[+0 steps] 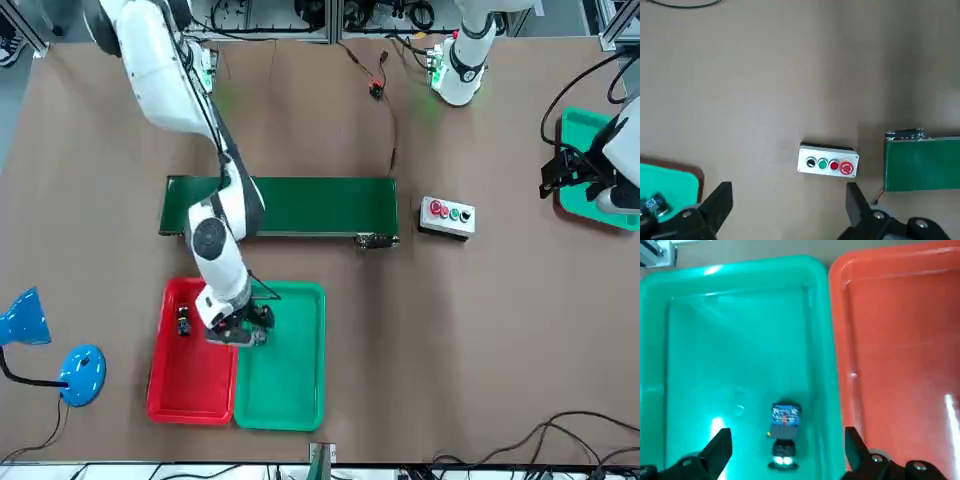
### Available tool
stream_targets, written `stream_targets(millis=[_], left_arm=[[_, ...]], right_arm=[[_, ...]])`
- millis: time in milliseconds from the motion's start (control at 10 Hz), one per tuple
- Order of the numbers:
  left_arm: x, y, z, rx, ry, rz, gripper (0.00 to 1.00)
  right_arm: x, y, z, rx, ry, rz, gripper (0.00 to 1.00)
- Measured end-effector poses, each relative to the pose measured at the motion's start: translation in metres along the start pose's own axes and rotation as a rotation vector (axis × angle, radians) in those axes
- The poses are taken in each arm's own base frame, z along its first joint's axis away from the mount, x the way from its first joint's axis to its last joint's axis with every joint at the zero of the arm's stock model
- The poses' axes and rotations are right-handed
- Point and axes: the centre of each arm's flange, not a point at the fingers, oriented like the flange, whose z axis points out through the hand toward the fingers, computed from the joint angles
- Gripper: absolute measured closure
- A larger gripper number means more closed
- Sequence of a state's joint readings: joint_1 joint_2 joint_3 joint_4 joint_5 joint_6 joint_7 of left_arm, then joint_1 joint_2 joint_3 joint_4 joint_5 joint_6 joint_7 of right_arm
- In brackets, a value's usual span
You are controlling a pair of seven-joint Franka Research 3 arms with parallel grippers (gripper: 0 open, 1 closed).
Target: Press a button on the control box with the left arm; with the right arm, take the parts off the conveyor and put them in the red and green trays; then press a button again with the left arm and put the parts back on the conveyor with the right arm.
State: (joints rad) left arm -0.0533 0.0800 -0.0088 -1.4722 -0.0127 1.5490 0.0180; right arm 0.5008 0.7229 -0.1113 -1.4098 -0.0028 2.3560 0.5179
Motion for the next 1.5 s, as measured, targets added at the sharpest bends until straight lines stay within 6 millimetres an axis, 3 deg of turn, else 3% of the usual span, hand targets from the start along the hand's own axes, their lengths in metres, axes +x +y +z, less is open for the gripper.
stream_targets(millis=[400,700,900,1200,1500], left_arm=[[0.0,0.001,-0.002,0.0,0.004,0.008,0.0],[0.0,0.004,-0.007,0.0,0.016,0.014,0.0],[0.0,0.003,-0.011,0.0,0.023,0.026,0.0],[-0.006,0.003,-0.024,0.001,0.048,0.035,0.01],[-0.012,0.003,-0.033,0.002,0.06,0.036,0.03]], right_arm=[[0.025,0.062,-0.121,-0.043,-0.091,-0.044,0.0],[0.028,0.097,-0.175,-0.032,-0.074,-0.016,0.0],[0.03,0.137,-0.222,-0.038,-0.093,-0.019,0.0],[0.02,0.191,-0.301,-0.039,-0.106,0.018,0.0],[0.006,0.238,-0.354,-0.037,-0.104,0.047,0.0]])
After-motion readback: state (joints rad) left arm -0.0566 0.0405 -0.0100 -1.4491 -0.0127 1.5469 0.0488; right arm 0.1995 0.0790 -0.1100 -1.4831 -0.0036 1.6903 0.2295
